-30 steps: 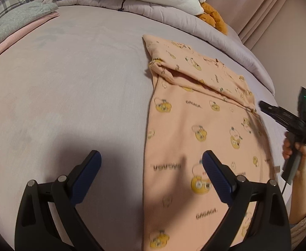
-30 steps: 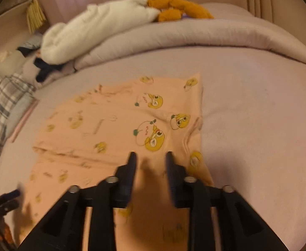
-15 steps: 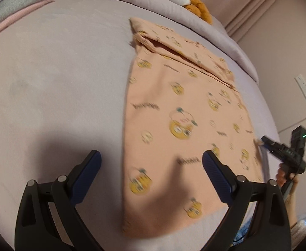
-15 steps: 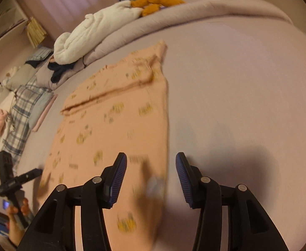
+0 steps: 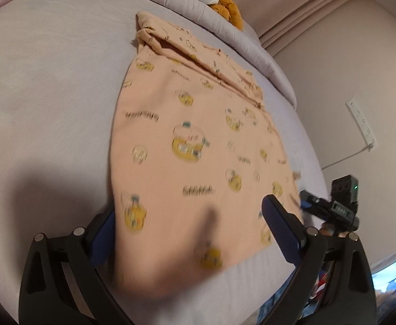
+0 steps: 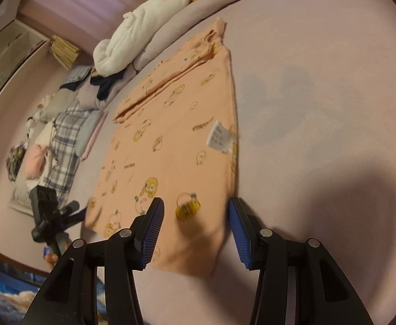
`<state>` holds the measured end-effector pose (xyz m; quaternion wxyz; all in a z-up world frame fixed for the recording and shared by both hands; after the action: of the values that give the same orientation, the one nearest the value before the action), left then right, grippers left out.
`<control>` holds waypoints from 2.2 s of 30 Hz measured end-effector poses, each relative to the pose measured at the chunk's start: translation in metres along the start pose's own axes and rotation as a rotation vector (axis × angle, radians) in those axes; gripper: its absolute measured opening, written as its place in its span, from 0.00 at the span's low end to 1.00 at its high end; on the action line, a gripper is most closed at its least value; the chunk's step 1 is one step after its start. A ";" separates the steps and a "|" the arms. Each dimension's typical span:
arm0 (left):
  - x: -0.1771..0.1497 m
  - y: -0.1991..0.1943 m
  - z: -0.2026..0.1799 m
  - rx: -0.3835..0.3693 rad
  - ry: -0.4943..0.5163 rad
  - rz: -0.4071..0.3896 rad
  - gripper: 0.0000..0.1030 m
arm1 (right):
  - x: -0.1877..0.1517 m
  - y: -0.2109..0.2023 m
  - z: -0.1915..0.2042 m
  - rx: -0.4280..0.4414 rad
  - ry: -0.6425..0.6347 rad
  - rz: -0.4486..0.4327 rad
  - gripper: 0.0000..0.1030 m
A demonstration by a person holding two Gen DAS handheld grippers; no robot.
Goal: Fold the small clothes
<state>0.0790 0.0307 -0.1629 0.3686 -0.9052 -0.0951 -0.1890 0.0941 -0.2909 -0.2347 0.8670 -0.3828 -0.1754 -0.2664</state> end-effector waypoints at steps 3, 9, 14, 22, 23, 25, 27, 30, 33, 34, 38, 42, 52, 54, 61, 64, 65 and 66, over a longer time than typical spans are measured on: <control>0.012 0.009 0.001 -0.021 -0.042 -0.012 0.94 | 0.013 0.014 0.002 0.017 0.008 -0.007 0.47; 0.003 0.005 -0.003 -0.047 -0.052 -0.009 0.84 | 0.019 0.025 0.004 0.037 0.008 -0.015 0.47; -0.026 -0.006 -0.009 -0.062 -0.005 0.026 0.81 | -0.004 0.015 0.009 0.079 -0.004 0.025 0.47; -0.023 0.002 -0.003 -0.049 -0.062 0.034 0.57 | -0.022 0.015 0.018 0.129 0.027 0.036 0.47; -0.020 0.003 -0.001 -0.053 -0.085 0.029 0.47 | -0.019 0.016 0.018 0.134 0.036 0.034 0.46; -0.018 0.006 0.007 -0.052 -0.138 0.028 0.30 | -0.016 0.020 0.018 0.121 0.036 0.024 0.40; -0.018 0.007 0.015 -0.028 -0.170 0.034 0.10 | -0.017 0.021 0.016 0.092 0.028 0.021 0.25; -0.019 0.000 0.023 -0.050 -0.225 0.036 0.03 | -0.018 0.021 0.013 0.072 0.023 0.017 0.10; -0.017 -0.005 0.020 -0.093 -0.242 0.030 0.02 | -0.015 0.017 0.017 0.098 0.017 0.001 0.08; -0.015 -0.009 0.015 -0.129 -0.241 0.023 0.02 | -0.013 0.015 0.019 0.116 0.017 -0.008 0.08; -0.003 -0.023 -0.008 -0.247 -0.223 -0.018 0.02 | 0.002 0.004 0.036 0.220 0.010 -0.063 0.08; 0.009 -0.031 -0.030 -0.326 -0.204 -0.045 0.02 | 0.018 -0.006 0.053 0.289 0.002 -0.114 0.08; 0.054 -0.033 -0.056 -0.432 -0.205 -0.115 0.02 | 0.069 -0.016 0.078 0.377 -0.019 -0.217 0.08; 0.067 -0.030 -0.057 -0.440 -0.210 -0.129 0.02 | 0.082 -0.016 0.082 0.386 -0.025 -0.240 0.08; 0.113 -0.028 -0.057 -0.485 -0.228 -0.199 0.02 | 0.132 -0.013 0.087 0.393 -0.038 -0.302 0.08; 0.135 -0.025 -0.055 -0.502 -0.243 -0.236 0.02 | 0.156 -0.007 0.084 0.382 -0.038 -0.323 0.08; 0.141 -0.024 -0.054 -0.508 -0.249 -0.246 0.02 | 0.166 -0.004 0.082 0.375 -0.035 -0.333 0.08; 0.149 -0.021 -0.054 -0.508 -0.254 -0.259 0.02 | 0.173 -0.002 0.080 0.370 -0.033 -0.337 0.08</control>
<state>0.1940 0.0127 -0.0530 0.0885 -0.9651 -0.2045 -0.1375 0.2225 -0.2880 -0.0942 0.8626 -0.1871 -0.2969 -0.3643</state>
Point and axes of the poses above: each gripper's, at about its wrist camera, not at the fingertips, and y roughly the way its jaws point, z to its left, x to its top, the point moved 9 cm from there along y, roughly the way its jaws point, and after that the axes turned 3 degrees about -y, right-handed, at the moved point
